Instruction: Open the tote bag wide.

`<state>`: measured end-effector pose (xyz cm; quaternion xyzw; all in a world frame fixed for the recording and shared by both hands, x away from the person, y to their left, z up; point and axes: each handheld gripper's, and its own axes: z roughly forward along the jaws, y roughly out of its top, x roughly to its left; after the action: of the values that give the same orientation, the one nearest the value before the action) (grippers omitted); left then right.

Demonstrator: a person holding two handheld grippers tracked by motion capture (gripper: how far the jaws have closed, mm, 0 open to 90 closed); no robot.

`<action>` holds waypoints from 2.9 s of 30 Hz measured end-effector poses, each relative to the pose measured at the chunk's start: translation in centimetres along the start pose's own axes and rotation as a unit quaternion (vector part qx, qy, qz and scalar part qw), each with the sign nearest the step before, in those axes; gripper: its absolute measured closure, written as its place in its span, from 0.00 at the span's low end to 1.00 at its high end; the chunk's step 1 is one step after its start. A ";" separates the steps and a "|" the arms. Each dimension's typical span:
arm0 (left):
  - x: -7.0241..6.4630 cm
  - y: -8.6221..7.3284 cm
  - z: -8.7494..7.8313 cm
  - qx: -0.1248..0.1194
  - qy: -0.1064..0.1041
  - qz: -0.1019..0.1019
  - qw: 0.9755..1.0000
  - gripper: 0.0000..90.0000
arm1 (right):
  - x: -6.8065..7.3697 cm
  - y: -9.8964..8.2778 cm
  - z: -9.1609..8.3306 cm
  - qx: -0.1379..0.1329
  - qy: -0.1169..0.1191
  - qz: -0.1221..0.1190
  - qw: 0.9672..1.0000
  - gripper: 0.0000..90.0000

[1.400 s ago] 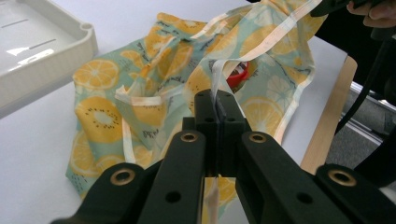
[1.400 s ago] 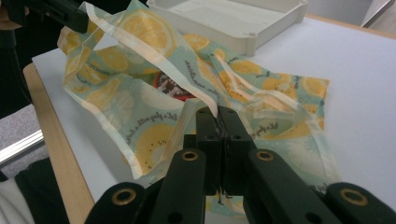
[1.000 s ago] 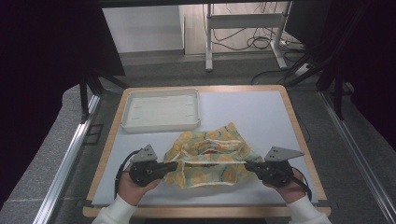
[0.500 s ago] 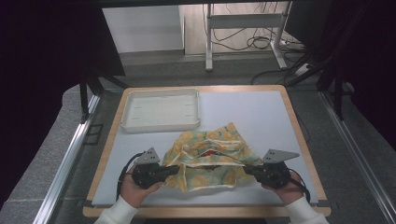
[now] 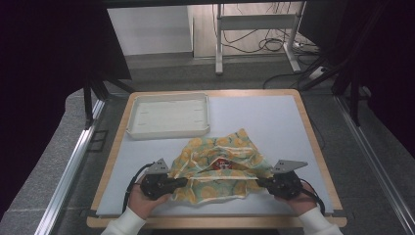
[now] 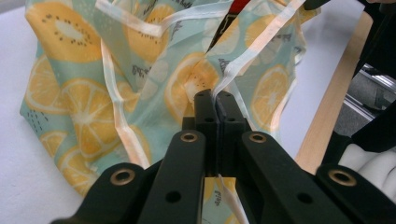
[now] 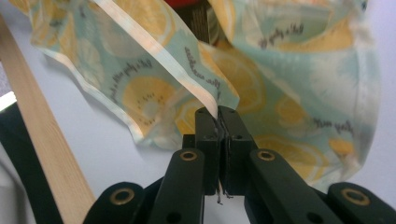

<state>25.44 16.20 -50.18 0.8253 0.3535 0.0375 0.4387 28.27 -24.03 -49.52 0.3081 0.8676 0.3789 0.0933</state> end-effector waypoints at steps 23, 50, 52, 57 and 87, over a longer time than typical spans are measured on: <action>1.2 -0.8 2.5 0.058 0.035 0.005 0.998 1.00 | -0.5 -0.9 1.4 0.053 -0.016 -0.009 0.998 0.97; -0.6 -0.4 -0.1 -0.021 0.056 0.023 0.998 0.49 | 1.1 -0.2 -0.3 -0.016 -0.027 -0.039 0.999 0.45; -0.8 -0.3 -0.6 -0.033 0.054 0.019 0.998 0.45 | 1.3 0.0 -0.9 -0.036 -0.026 -0.030 0.999 0.44; -0.7 0.2 -1.5 -0.058 0.057 0.006 0.997 0.41 | 1.1 0.7 -1.9 -0.067 -0.032 -0.015 0.997 0.42; 0.9 3.8 -0.9 -0.069 0.088 -0.035 0.993 0.43 | -0.8 5.3 -1.4 -0.106 -0.047 0.015 0.993 0.42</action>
<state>27.85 16.00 -46.99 0.7736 0.4162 0.1186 0.4628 30.85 -22.59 -44.80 0.3270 0.8127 0.4550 0.1599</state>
